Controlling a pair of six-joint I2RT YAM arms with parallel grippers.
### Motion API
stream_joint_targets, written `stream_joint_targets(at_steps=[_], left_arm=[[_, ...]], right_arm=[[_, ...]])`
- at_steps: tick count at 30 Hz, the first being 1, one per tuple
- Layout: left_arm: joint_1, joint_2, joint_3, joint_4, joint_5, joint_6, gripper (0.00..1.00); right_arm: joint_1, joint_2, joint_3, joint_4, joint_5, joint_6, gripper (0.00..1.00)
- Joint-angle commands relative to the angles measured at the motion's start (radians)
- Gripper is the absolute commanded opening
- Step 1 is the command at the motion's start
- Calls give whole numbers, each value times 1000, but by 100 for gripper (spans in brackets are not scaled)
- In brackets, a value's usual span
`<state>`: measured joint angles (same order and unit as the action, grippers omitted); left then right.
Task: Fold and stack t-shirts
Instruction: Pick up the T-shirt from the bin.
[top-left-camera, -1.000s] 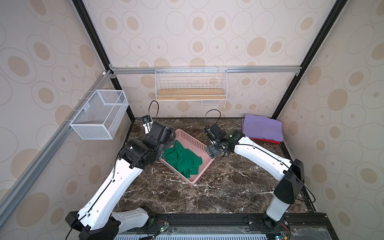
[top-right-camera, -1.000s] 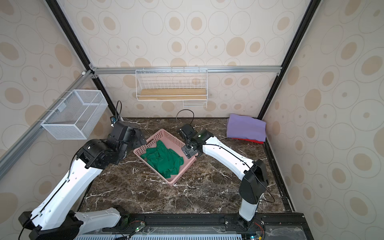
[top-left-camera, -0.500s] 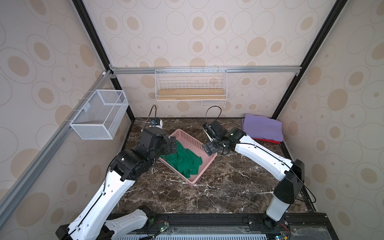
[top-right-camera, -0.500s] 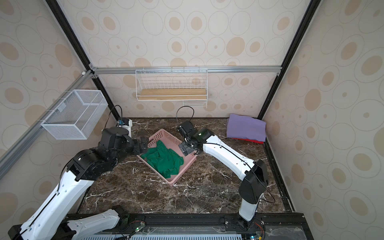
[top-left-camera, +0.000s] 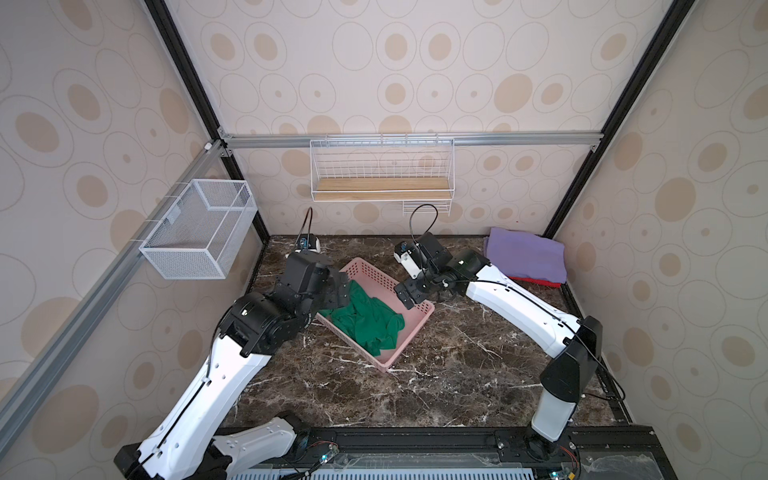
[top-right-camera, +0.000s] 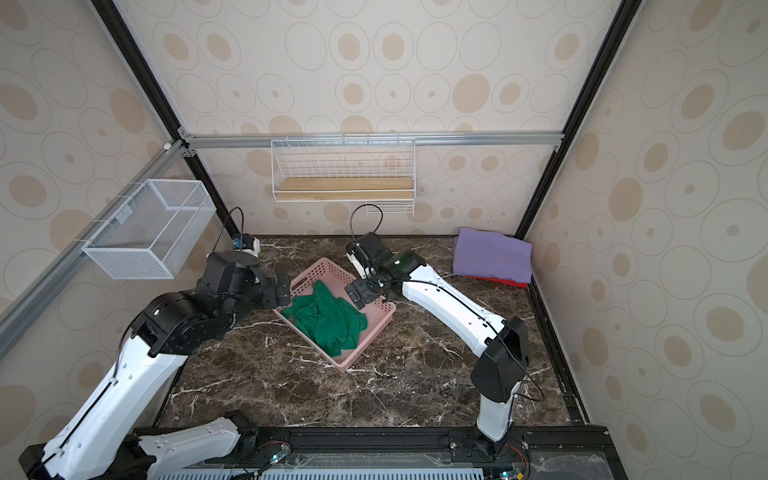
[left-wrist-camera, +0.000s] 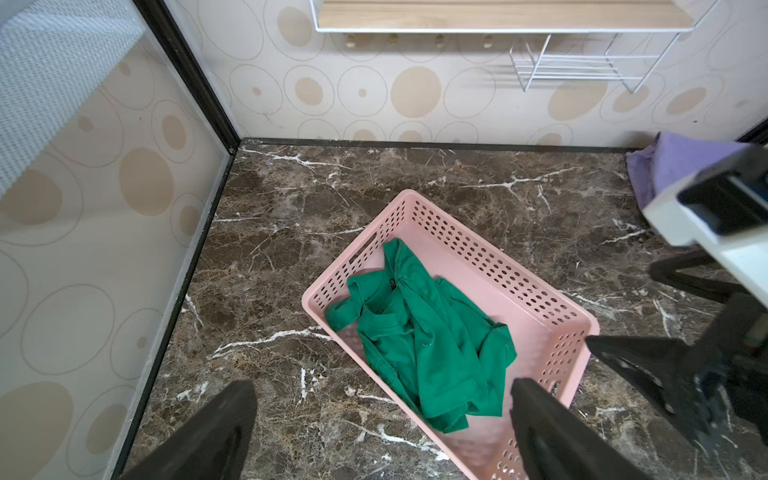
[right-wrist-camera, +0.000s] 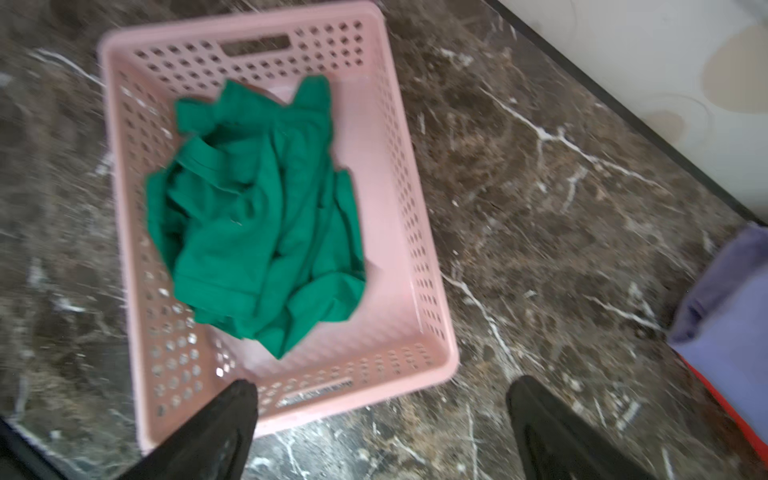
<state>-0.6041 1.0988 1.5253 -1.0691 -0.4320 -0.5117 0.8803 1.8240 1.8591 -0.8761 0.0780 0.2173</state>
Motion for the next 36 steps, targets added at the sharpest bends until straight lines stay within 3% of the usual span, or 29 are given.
stream_joint_targets(at_steps=[1, 16, 24, 30, 31, 32, 34, 36], left_arm=[[3, 48, 27, -121, 6, -34, 99], [4, 13, -94, -208, 156, -57, 99], [4, 22, -120, -187, 190, -51, 99], [4, 45, -119, -192, 180, -45, 99], [4, 48, -117, -193, 180, -45, 99], [4, 53, -114, -196, 179, -45, 99], [4, 60, -105, -198, 178, -45, 99], [4, 68, -85, -198, 168, -39, 99]], right_arm=[[2, 60, 22, 5, -164, 45, 100], [109, 383, 133, 12, -271, 141, 100], [116, 399, 19, 116, -321, 170, 75], [115, 371, -80, 153, -302, 150, 79], [115, 372, -90, 161, -304, 147, 75], [115, 376, -99, 168, -312, 141, 55], [109, 381, -89, 146, -306, 139, 2], [91, 369, -30, 62, -283, 126, 0]])
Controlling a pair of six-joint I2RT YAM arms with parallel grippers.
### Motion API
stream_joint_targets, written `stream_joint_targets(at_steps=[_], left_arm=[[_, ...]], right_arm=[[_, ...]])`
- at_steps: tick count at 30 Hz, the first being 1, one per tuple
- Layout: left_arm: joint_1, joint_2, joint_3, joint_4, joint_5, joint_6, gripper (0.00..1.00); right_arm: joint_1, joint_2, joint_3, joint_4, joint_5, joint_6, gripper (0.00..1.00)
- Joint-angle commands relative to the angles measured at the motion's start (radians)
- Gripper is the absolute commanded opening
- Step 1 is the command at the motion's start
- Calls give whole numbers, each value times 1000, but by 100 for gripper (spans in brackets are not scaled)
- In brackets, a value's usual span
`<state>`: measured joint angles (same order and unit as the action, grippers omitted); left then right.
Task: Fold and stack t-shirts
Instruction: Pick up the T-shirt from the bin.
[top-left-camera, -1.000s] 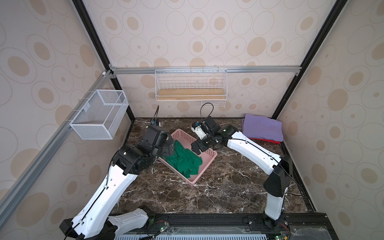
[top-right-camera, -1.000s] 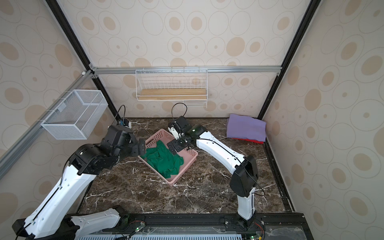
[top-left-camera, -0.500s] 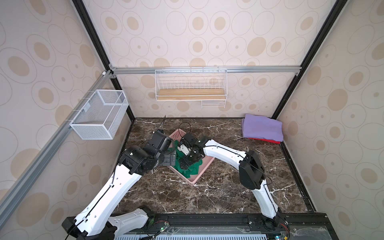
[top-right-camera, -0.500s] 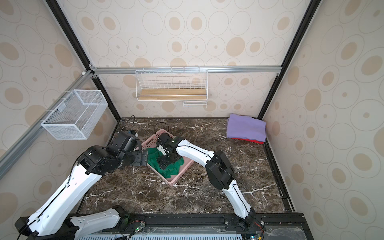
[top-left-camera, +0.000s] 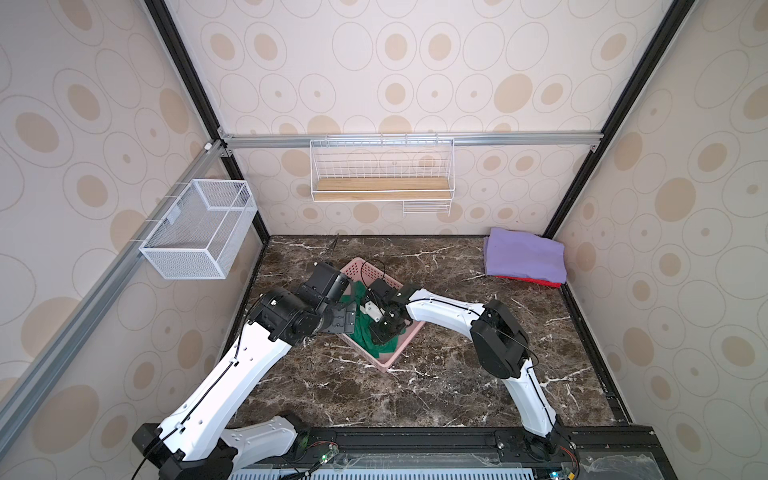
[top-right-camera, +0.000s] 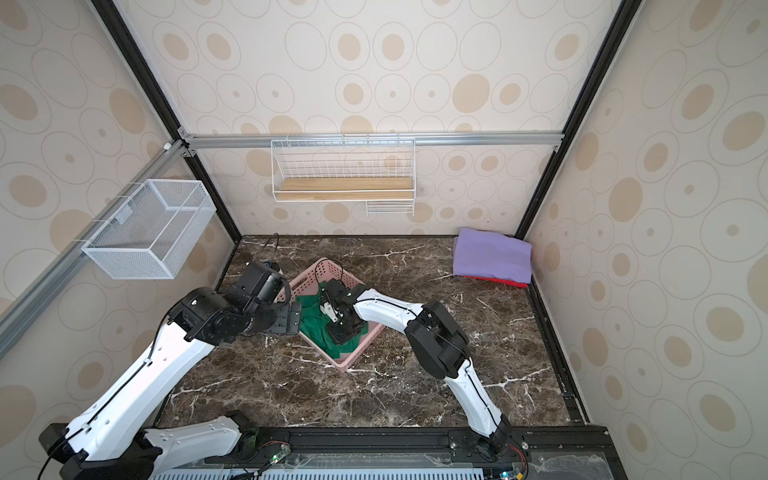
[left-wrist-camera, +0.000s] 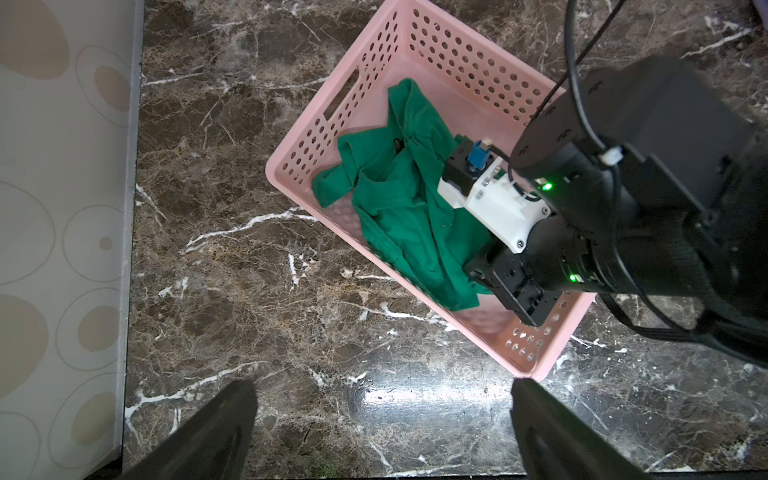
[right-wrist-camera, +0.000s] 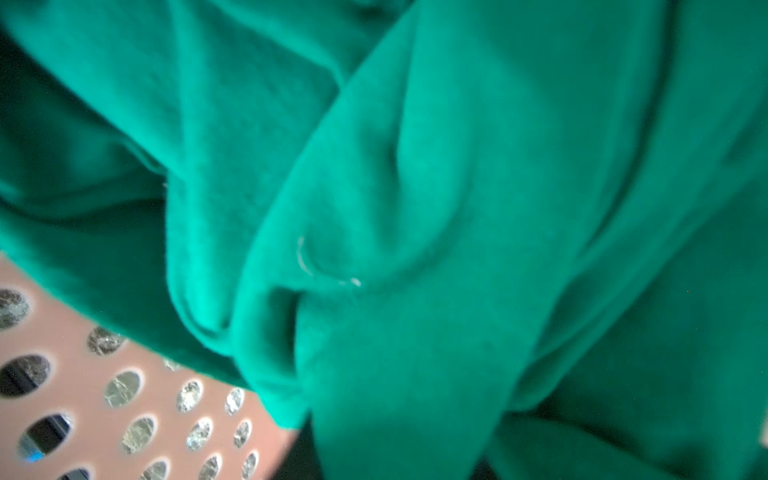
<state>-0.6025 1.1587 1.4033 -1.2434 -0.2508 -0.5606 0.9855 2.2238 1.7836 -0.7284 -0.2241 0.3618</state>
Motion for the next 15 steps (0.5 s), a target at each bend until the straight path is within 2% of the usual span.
stream_joint_targets(at_steps=[1, 4, 10, 12, 15], left_arm=[[2, 14, 49, -24, -19, 12, 99], [2, 39, 95, -24, -30, 20, 99], [2, 72, 139, 32, -85, 48, 99], [2, 95, 154, 48, -84, 51, 99], [-1, 137, 174, 64, -54, 45, 99]], right_arm=[[-24, -50, 73, -121, 34, -32, 0], [-56, -182, 155, -211, 150, -64, 0], [-113, -549, 228, -258, 543, -136, 0], [-143, -677, 208, -244, 714, -155, 0], [-211, -901, 38, -106, 937, -224, 0]])
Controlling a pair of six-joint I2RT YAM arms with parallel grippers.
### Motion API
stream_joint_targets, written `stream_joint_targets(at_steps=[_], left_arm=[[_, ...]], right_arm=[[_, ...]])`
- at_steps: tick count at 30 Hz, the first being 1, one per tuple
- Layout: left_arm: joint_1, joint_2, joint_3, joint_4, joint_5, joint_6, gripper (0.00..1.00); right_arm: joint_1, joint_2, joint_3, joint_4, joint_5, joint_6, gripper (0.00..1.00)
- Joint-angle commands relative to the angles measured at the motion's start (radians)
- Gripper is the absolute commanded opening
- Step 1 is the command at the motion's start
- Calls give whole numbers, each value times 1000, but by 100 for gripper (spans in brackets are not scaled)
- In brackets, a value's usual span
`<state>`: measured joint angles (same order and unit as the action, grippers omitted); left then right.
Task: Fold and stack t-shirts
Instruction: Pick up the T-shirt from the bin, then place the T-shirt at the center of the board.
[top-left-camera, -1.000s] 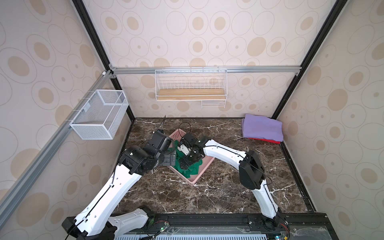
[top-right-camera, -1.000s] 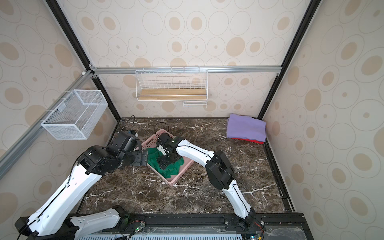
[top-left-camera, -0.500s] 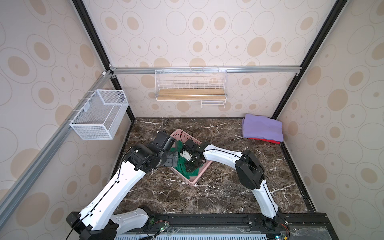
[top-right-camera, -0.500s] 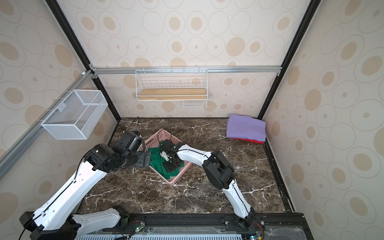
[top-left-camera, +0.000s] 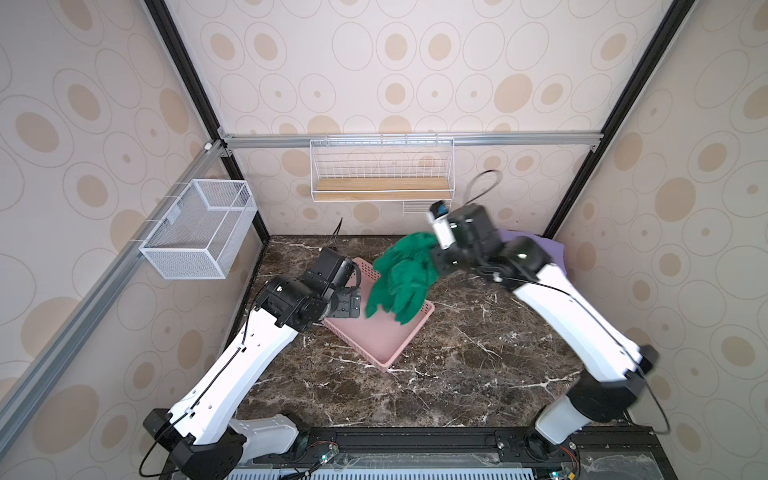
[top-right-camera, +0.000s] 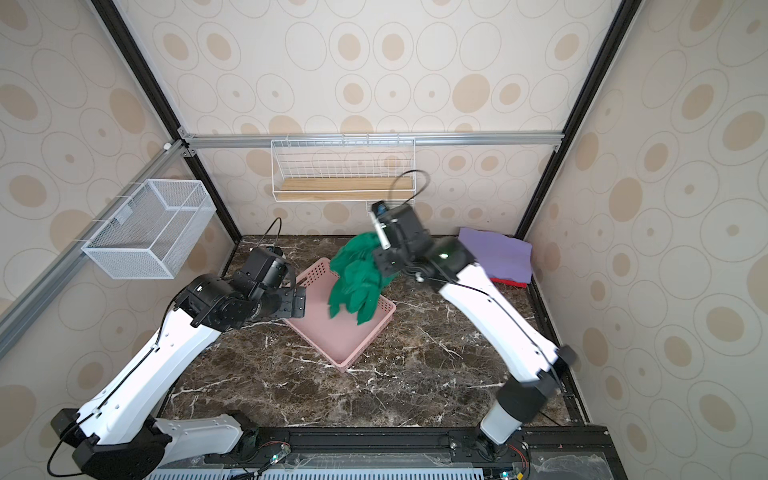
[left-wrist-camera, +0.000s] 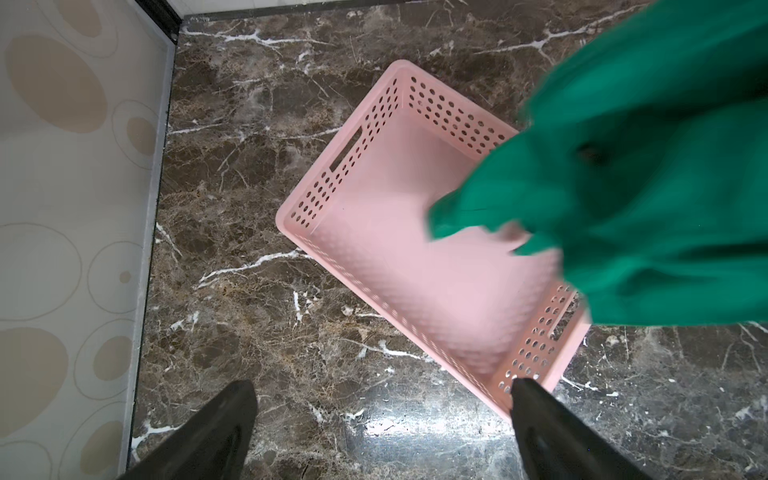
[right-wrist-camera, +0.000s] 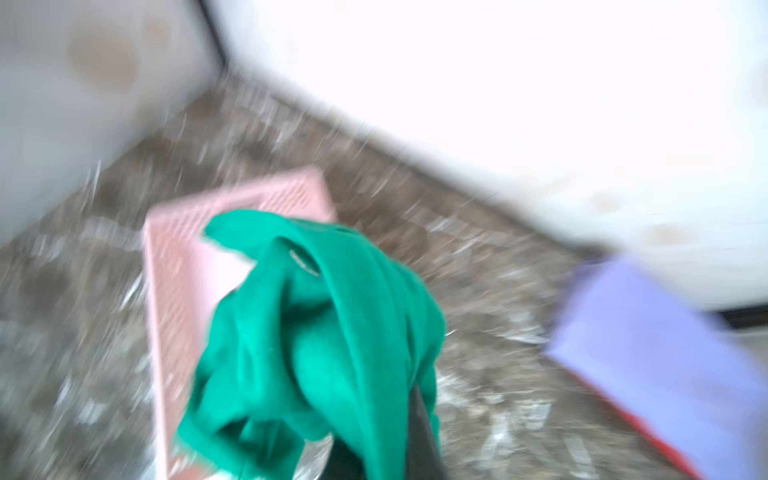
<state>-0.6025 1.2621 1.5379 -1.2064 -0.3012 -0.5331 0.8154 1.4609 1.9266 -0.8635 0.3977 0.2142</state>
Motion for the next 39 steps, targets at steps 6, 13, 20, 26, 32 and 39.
stream_joint_targets(at_steps=[6, 13, 20, 26, 32, 39], left_arm=[[-13, 97, 53, 66, 45, 9, 99], [-18, 172, 78, 142, 177, 29, 99], [-90, 317, 70, 199, 478, 100, 99], [-136, 429, 10, 156, 497, 188, 99], [-151, 587, 26, 118, 603, 254, 99], [-264, 596, 151, 136, 571, 307, 99]], right_arm=[[-198, -316, -353, 80, 372, -168, 0], [-203, -224, -589, -13, 19, 114, 0], [-202, -85, -676, -69, -141, 166, 83], [-209, -149, -691, -27, -112, 141, 87], [-209, -189, -714, -29, -129, 169, 85], [-214, -231, -758, -43, -121, 198, 84]])
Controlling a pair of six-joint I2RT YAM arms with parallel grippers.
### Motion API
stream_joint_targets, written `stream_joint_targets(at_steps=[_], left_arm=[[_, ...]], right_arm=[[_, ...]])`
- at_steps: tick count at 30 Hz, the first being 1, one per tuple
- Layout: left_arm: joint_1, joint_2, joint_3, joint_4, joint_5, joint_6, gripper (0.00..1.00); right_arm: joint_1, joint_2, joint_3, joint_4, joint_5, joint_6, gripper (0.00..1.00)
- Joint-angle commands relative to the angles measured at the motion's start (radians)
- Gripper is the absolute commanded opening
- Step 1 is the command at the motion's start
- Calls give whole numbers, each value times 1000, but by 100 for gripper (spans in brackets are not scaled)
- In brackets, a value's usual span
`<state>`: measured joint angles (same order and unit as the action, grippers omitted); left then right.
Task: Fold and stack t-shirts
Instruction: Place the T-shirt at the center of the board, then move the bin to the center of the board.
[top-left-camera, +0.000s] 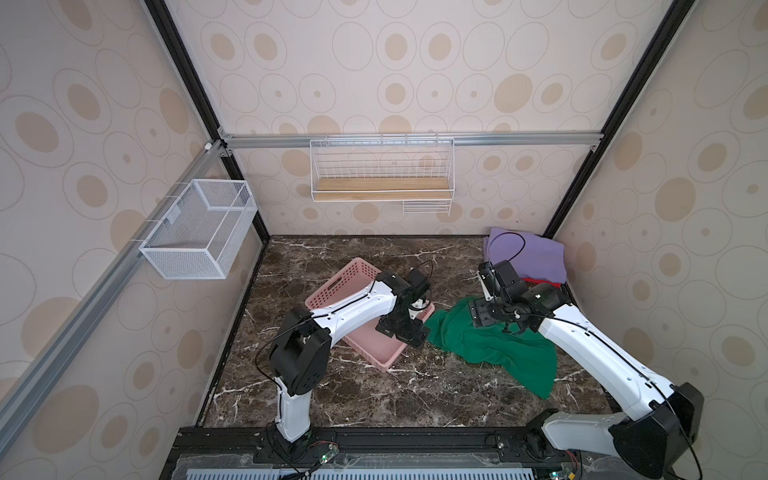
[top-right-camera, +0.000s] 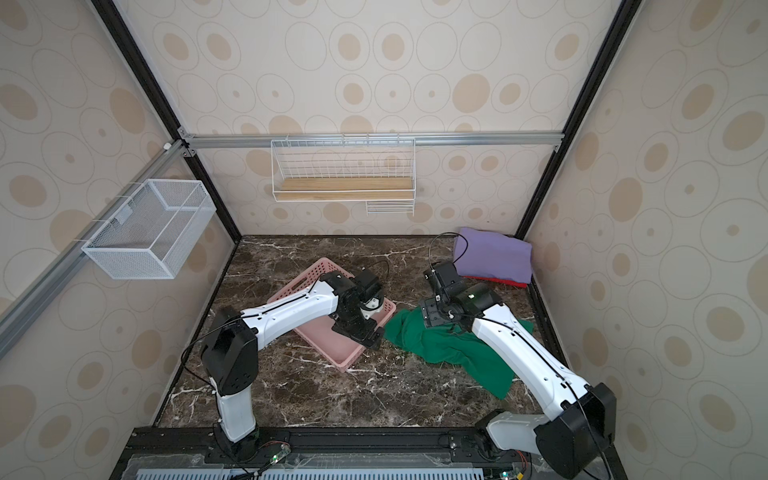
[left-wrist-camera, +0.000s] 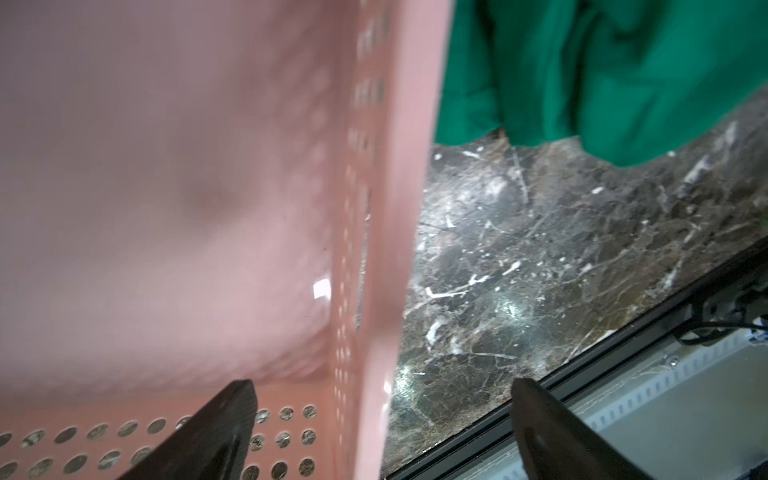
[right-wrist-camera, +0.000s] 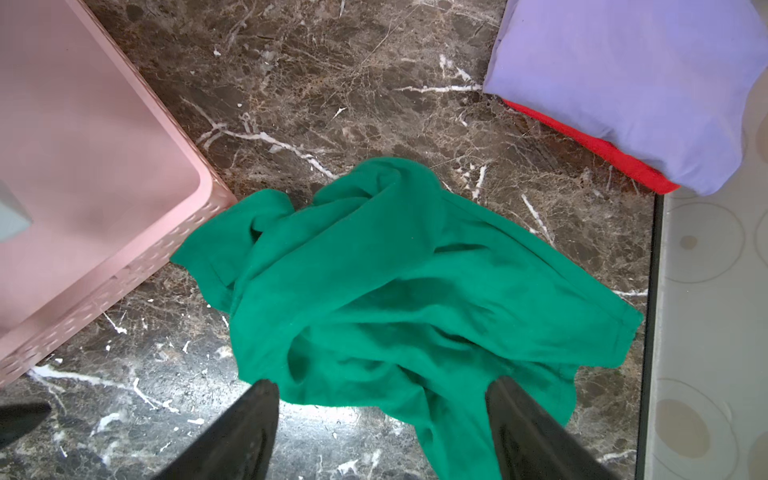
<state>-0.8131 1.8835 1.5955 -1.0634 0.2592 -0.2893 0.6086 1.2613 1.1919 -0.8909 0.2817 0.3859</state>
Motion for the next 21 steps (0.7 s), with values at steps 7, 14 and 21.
stream_joint_targets(at_steps=[7, 14, 21], left_arm=[[-137, 22, 202, 44, 77, 112, 99], [-79, 262, 326, 67, 187, 53, 99], [58, 344, 322, 53, 125, -52, 99]], right_arm=[[-22, -55, -41, -39, -11, 42, 83], [-35, -97, -43, -83, -24, 28, 83], [-39, -157, -80, -97, -17, 41, 83]])
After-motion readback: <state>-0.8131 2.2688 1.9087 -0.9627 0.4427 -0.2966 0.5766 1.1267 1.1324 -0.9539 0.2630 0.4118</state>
